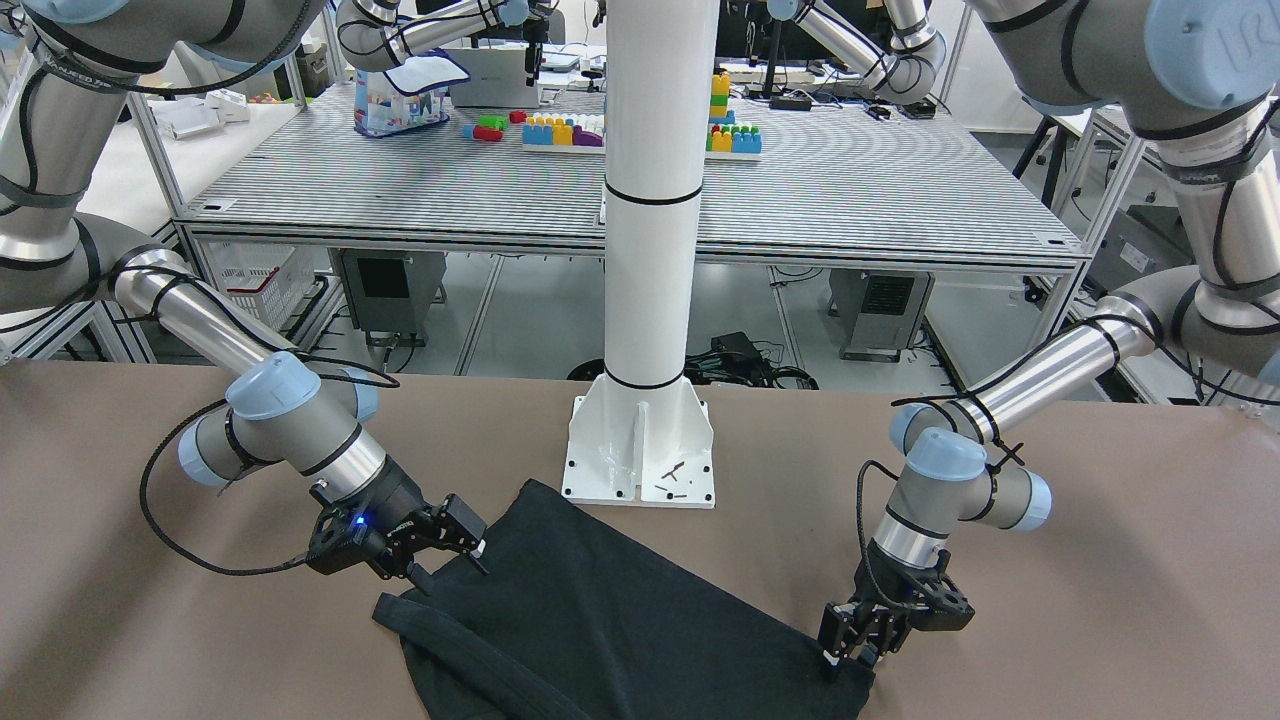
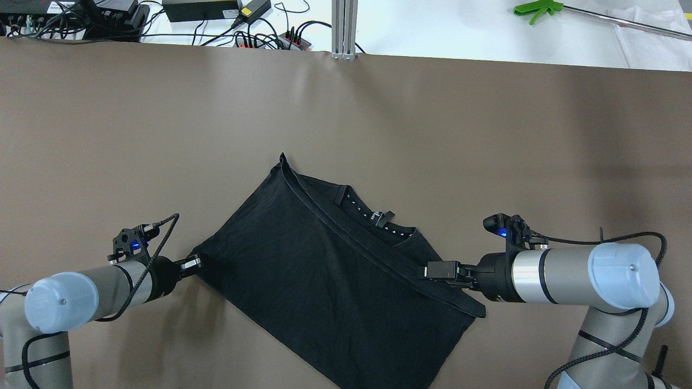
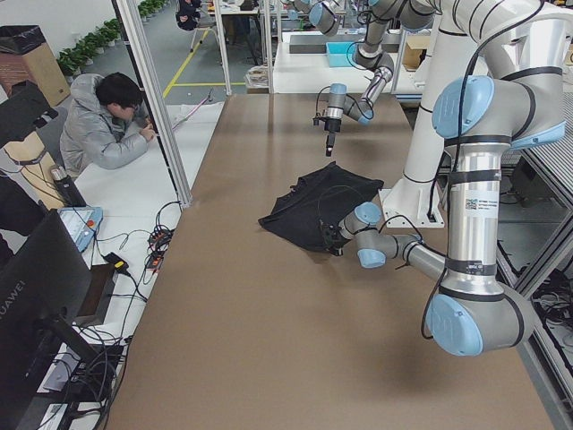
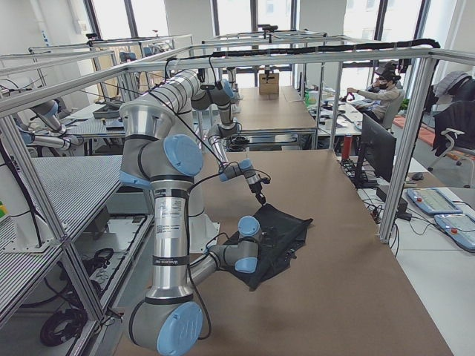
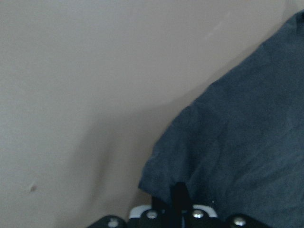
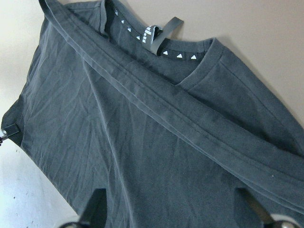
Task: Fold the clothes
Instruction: 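Grasp the shirt's other near corner with the left gripper while the right holds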
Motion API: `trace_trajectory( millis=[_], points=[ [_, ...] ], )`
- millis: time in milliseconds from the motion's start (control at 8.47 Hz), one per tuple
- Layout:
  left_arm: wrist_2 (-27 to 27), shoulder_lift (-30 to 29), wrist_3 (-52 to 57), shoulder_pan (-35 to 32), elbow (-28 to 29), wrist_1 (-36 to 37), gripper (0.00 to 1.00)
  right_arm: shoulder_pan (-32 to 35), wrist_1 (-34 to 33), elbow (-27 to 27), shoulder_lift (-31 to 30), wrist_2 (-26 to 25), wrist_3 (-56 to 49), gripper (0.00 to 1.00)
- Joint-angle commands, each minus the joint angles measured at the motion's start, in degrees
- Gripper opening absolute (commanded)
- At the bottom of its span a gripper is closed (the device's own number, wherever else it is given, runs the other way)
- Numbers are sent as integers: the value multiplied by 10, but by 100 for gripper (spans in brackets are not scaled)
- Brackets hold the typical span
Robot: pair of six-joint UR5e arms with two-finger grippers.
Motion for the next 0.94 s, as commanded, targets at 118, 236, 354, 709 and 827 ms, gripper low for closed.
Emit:
trace_trajectory(
  millis=[118, 236, 354, 709, 827],
  points=[
    [-2, -18, 8, -6, 0, 3, 0, 0, 1, 1, 0, 0, 2, 94],
    [-3, -25, 11, -22, 0, 8, 0, -2, 1, 0, 0, 0, 2, 94],
    [-5, -34, 20, -39, 2, 10, 0, -2, 1, 0, -2, 0, 4, 94],
    [-29, -86, 55, -100, 23, 57, 0, -4, 1, 0, -5, -1, 5, 94],
    [-29, -122, 56, -116, 31, 99, 0, -5, 1, 0, -5, -2, 5, 94]
  ],
)
